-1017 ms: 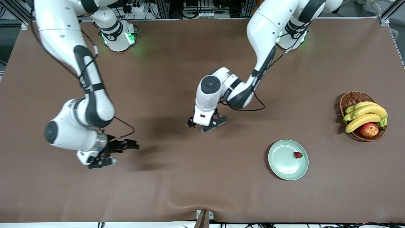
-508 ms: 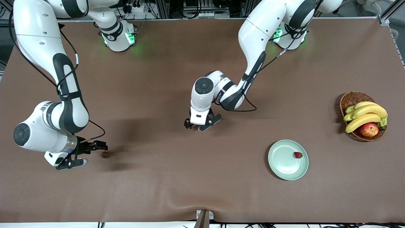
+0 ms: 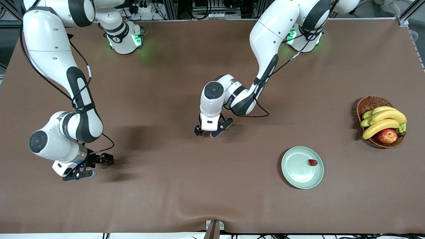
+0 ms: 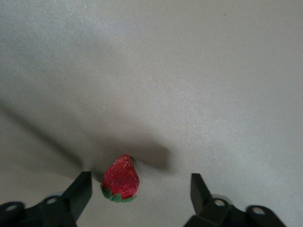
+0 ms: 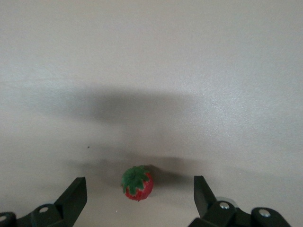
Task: Collect all strawberries into plate
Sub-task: 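Carry the strawberry to the plate with the left gripper while the right gripper reaches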
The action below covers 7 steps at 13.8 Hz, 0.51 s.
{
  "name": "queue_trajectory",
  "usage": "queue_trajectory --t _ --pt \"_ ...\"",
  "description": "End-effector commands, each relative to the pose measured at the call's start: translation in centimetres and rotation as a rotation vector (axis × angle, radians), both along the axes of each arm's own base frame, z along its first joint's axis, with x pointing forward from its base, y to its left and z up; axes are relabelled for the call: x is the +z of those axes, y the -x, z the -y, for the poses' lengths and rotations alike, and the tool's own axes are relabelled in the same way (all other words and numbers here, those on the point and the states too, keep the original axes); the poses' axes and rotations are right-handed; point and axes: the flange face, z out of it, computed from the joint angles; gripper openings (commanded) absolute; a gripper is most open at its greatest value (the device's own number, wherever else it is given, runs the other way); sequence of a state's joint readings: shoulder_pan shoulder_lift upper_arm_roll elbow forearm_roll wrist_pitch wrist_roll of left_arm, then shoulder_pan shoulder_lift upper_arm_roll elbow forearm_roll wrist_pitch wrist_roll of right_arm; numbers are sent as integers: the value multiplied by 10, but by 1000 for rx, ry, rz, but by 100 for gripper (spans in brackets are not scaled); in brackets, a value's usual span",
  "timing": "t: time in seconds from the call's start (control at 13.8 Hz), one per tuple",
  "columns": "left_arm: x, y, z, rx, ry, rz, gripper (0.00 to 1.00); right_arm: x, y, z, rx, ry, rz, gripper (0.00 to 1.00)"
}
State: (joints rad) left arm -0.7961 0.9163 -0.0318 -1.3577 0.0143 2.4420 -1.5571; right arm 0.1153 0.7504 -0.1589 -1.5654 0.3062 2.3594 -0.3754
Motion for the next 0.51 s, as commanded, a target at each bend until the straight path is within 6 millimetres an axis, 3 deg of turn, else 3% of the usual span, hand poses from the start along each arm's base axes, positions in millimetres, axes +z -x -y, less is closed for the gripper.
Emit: queue_trajectory --t 0.0,0.07,0.29,0.44 --pt "-6 1 4 13 -8 5 13 -9 0 -4 4 9 3 100" --pt "-5 1 4 12 -11 4 0 -11 0 -5 2 9 -1 100" --pt "1 -2 0 17 -23 -4 0 -21 3 -10 9 8 -17 100" --pt "26 -15 -15 39 -57 -28 0 -22 3 -10 28 16 -18 95"
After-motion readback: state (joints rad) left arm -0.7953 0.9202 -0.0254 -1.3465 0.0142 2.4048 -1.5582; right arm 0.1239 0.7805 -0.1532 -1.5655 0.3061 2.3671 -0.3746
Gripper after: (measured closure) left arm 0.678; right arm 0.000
